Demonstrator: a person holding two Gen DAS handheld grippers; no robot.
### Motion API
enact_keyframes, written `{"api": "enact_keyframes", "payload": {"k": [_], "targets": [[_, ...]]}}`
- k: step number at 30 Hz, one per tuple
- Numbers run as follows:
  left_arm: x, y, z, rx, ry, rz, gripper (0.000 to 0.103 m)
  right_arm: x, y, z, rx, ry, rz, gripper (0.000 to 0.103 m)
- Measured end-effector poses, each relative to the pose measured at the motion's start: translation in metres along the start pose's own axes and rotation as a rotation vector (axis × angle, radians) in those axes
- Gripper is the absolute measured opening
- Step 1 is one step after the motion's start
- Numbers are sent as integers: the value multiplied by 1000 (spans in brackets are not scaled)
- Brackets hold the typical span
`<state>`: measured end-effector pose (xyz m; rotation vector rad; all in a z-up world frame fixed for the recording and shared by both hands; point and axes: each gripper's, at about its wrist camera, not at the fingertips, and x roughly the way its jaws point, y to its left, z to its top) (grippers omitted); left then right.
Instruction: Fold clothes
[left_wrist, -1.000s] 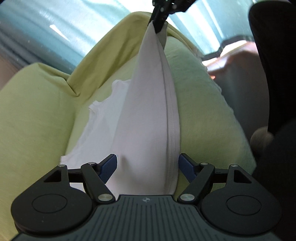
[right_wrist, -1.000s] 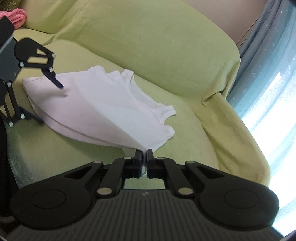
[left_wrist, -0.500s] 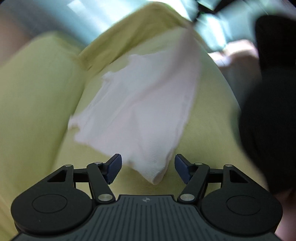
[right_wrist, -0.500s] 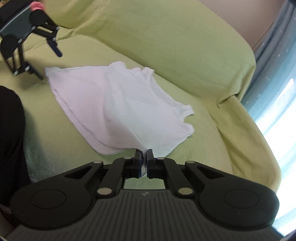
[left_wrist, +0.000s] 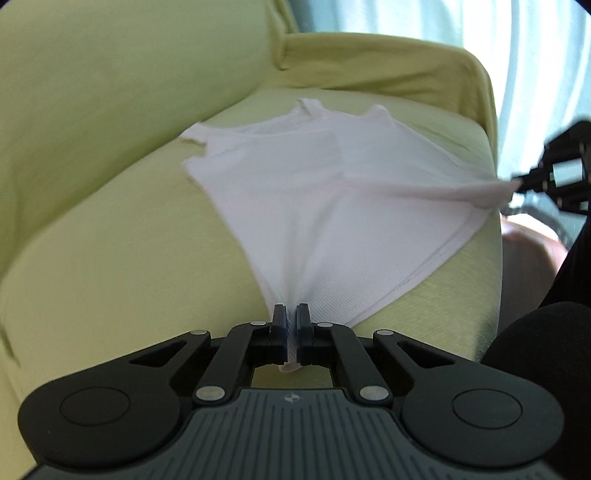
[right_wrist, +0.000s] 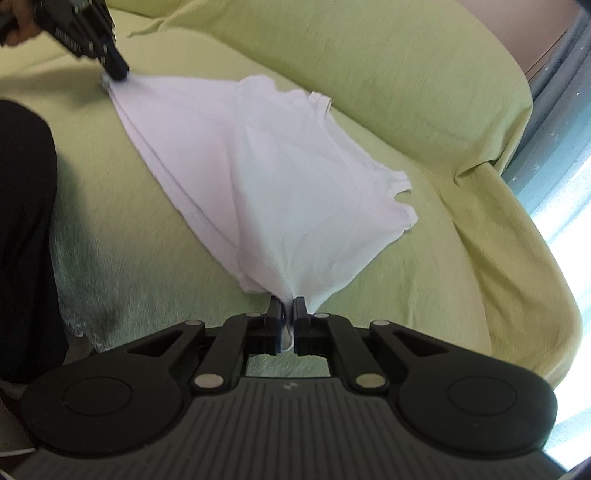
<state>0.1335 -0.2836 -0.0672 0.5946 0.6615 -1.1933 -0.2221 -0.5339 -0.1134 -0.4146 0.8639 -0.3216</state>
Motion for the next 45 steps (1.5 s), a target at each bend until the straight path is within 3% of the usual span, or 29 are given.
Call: {"api": "enact_keyframes", "payload": {"k": [4, 7, 12, 14, 15, 16, 19, 21, 26, 29, 31, 33, 35, 39, 45], "targets": [[-6, 19, -6, -104, 0, -27, 2, 7, 10, -3, -26, 18, 24, 2], [-10, 12, -4, -3, 3, 4, 1, 9, 13, -4, -23, 22, 31, 2], [-19, -12, -10, 320, 4, 128, 6, 7, 4, -2, 35, 13, 7, 2], [-24, -23, -13, 443, -29, 134, 20, 7, -2, -2, 63, 14, 14, 2], [-25, -31, -16, 531, -42, 146, 39, 8, -4, -2, 67, 15, 16, 2], [-24, -41, -21, 637, -55, 160, 49, 9, -4, -2, 61, 17, 16, 2], [-14, -68, -42, 1013, -40, 201, 50, 9, -1, -1, 44, 18, 21, 2], [-6, -74, -51, 1191, -47, 215, 50, 9, 0, 0, 41, 17, 22, 2], [9, -78, -45, 1386, -38, 220, 48, 10, 1, 1, 45, 17, 21, 2], [16, -79, -38, 1427, -19, 201, 38, 11, 1, 1, 48, 16, 20, 2], [22, -78, -36, 1439, 1, 198, 16, 12, 2, 2, 46, 14, 19, 2], [27, -78, -37, 1423, 13, 208, 7, 12, 3, 2, 36, 13, 16, 2], [31, -75, -35, 1344, 9, 210, 6, 12, 6, 2, 12, 12, 9, 2], [14, -60, -11, 1025, -8, 134, 5, 3, 5, 2, -12, 5, 3, 1], [-46, -48, -2, 832, -39, 36, 5, -46, -3, -1, -7, -10, 19, 2]]}}
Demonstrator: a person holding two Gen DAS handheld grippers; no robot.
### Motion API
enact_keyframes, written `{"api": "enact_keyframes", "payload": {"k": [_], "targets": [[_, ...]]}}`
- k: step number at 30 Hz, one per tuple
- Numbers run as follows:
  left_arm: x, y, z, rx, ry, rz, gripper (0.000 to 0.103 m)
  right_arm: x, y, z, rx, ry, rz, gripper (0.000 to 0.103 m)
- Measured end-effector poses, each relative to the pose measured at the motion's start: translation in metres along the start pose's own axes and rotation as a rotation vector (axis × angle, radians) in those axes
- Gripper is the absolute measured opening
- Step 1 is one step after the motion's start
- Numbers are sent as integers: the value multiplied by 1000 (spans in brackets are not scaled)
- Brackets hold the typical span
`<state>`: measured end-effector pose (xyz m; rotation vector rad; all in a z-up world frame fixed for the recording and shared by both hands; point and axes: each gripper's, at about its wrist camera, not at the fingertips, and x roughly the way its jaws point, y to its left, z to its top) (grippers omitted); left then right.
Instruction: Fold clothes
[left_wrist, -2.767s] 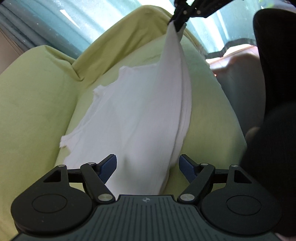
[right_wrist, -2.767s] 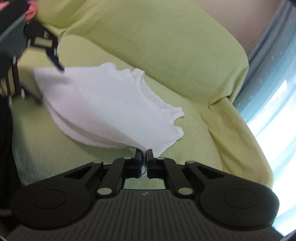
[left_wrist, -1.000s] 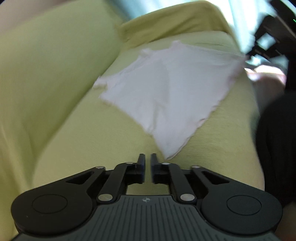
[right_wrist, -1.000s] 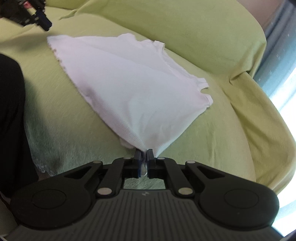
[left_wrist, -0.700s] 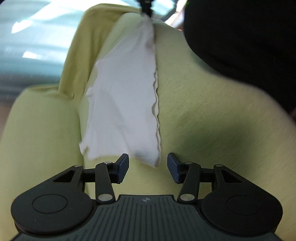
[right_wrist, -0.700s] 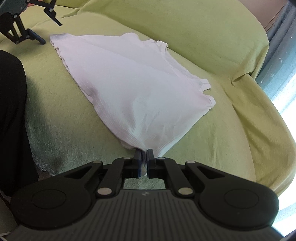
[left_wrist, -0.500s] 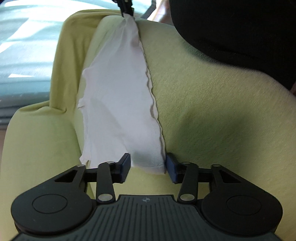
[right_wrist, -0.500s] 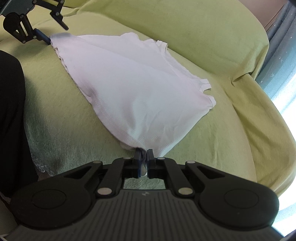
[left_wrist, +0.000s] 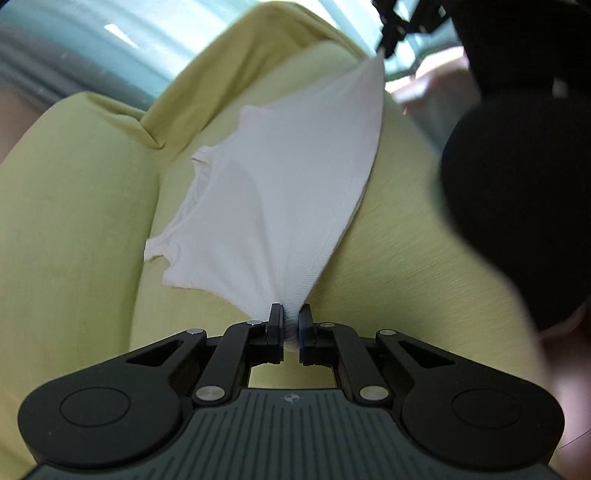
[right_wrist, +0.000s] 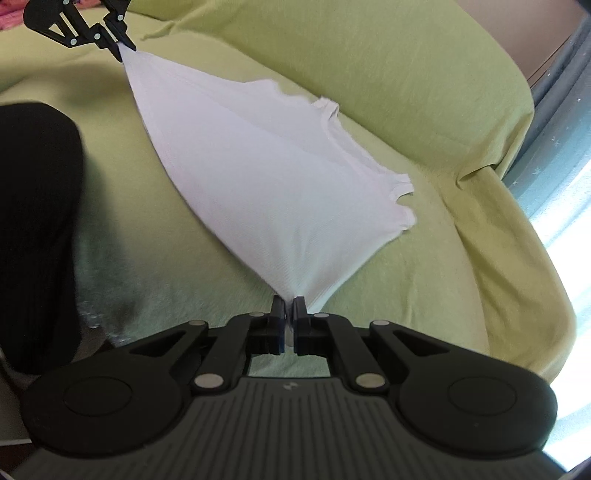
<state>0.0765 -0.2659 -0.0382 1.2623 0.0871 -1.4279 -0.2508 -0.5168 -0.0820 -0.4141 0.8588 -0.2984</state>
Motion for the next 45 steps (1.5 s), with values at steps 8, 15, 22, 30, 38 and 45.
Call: {"api": "enact_keyframes", "payload": {"k": [8, 15, 22, 30, 38, 45], "targets": [[-38, 42, 5, -241, -65, -18, 5, -64, -6, 12, 50, -71, 45, 2], [35, 157, 26, -480, -41, -62, 5, -5, -118, 55, 271, -87, 94, 2], [146, 218, 7, -710, 47, -126, 6, 136, -206, 40, 605, 60, 247, 2], [172, 221, -28, -900, 20, -73, 25, 150, -230, -11, 941, -37, 191, 15], [143, 215, -62, -1159, -104, -148, 44, 130, -200, -41, 1150, -110, 346, 38], [176, 211, -50, -1223, -127, -174, 42, 149, -187, -31, 1167, -91, 323, 38]]}}
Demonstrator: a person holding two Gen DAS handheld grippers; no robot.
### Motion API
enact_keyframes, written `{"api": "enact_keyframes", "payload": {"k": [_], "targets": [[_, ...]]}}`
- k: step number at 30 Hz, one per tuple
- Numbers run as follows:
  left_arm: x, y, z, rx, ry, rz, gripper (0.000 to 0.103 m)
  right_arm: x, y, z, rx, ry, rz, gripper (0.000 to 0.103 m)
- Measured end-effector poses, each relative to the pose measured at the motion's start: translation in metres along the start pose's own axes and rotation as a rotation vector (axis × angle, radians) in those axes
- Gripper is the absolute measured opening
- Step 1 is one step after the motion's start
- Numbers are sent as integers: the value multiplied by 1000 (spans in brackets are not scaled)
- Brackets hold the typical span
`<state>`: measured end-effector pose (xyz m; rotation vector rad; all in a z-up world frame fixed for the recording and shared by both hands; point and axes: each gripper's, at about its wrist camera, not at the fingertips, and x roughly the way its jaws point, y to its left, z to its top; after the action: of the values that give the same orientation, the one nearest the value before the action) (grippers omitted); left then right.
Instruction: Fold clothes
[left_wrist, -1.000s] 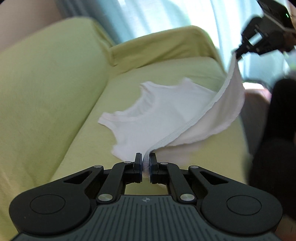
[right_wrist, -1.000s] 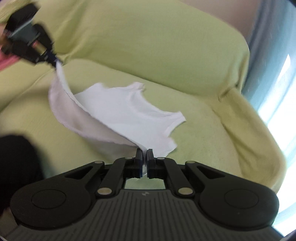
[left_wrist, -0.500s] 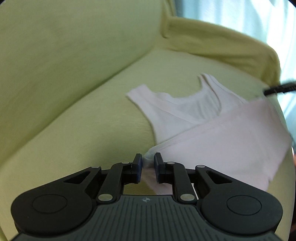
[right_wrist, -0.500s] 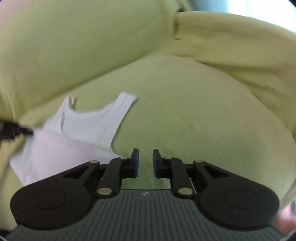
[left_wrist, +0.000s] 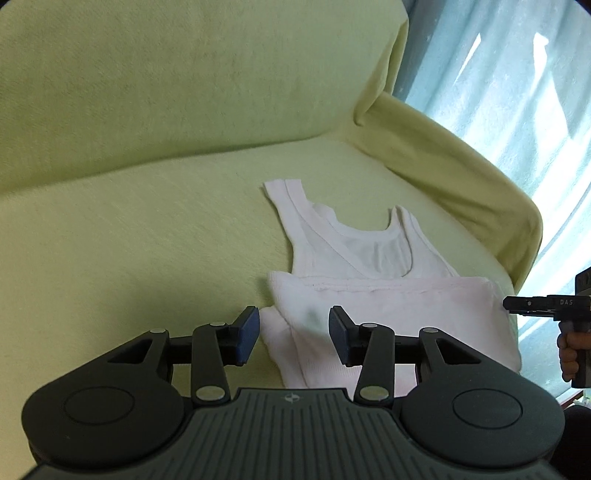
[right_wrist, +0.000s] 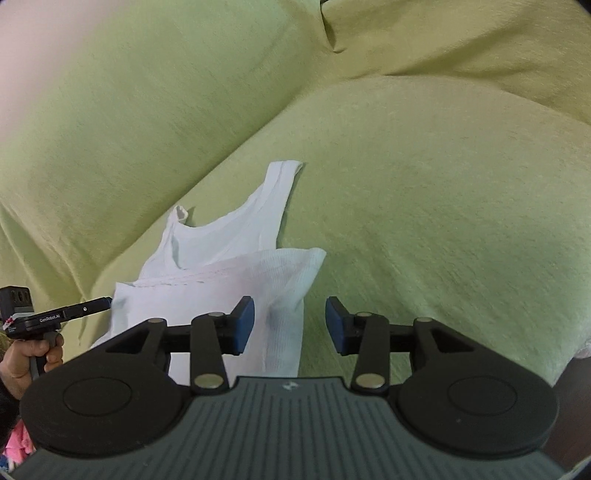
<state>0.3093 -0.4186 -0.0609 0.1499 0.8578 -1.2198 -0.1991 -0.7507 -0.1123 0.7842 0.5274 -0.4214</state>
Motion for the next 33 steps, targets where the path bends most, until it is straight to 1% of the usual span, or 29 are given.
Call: {"api": "enact_keyframes", "payload": {"k": [2, 3, 4, 5, 6, 8, 10, 13, 15, 17, 19, 21, 24, 28, 29, 30, 32, 33], "targets": [[7, -4, 1, 22, -9, 20, 29, 5, 0, -1, 16, -14, -14, 33], [8, -6, 1, 40, -14, 25, 17, 7, 0, -1, 23, -25, -25, 24], [8, -9, 1, 62, -23, 30, 16, 8, 0, -1, 27, -34, -35, 12], [7, -11, 0, 85, -32, 35, 15, 7, 1, -1, 28, -44, -45, 7], [5, -14, -1, 103, -39, 38, 13, 5, 3, -2, 18, -54, -54, 5], [-4, -18, -6, 136, -57, 43, 9, -2, 10, -3, -26, -73, -75, 3], [-16, -22, -11, 164, -84, 47, 9, -13, 18, -5, -81, -99, -94, 2], [-34, -28, -17, 185, -122, 56, 9, -29, 27, -6, -121, -135, -90, 2], [-41, -34, -19, 204, -134, 56, 9, -35, 32, -7, -128, -149, -82, 2], [-43, -40, -20, 236, -128, 61, 9, -35, 35, -8, -133, -151, -78, 2], [-39, -46, -19, 273, -108, 76, 11, -35, 38, -8, -140, -149, -76, 2], [-32, -48, -14, 288, -92, 94, 15, -31, 39, -8, -146, -146, -80, 2], [-21, -45, -6, 275, -72, 81, 21, -26, 38, -10, -140, -133, -77, 2], [-9, -39, 3, 245, -61, 61, 21, -18, 35, -13, -143, -111, -77, 2], [-9, -39, 3, 253, -60, 61, 19, -17, 34, -13, -143, -109, -79, 2], [-9, -41, 3, 265, -59, 61, 8, -16, 34, -13, -143, -106, -81, 2], [-12, -45, 1, 299, -66, 66, 5, -15, 32, -13, -142, -108, -85, 2], [-18, -48, -2, 314, -83, 70, 5, -17, 33, -13, -144, -114, -89, 2]]}}
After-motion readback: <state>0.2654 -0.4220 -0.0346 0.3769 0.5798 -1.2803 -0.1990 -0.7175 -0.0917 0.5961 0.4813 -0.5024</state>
